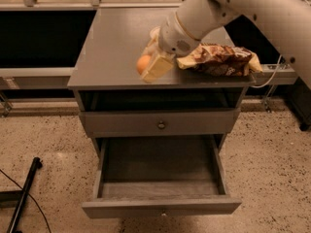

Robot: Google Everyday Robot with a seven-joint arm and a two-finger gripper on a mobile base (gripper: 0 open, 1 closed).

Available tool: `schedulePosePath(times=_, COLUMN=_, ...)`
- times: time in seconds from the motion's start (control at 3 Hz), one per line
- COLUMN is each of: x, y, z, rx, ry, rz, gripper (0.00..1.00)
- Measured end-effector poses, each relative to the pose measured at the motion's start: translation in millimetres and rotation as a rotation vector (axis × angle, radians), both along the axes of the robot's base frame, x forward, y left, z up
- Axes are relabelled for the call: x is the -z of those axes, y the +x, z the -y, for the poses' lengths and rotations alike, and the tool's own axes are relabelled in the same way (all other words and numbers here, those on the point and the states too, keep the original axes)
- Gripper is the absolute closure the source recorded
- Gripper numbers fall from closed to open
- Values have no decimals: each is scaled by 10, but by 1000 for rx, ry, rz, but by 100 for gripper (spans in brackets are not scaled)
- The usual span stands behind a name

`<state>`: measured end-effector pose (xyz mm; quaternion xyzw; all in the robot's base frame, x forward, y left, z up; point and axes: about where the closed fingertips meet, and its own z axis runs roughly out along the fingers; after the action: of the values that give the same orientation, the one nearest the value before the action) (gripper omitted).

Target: Place orange into middle drawer

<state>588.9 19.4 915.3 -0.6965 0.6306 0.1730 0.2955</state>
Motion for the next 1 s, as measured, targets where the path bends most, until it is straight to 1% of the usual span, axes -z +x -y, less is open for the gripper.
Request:
schedulePosePath(times=0.33, x=314, y=-74, z=22, rx=34, ry=77, rz=-68, gripper=100)
schedulePosePath(times=0.67, x=651, y=-322, z=12, rx=59, ry=196, rz=-95, gripper=100)
schedulePosePath(times=1.0, x=1051, y=-500, z=-1, rx=-13, ry=332, rz=-63, gripper=100)
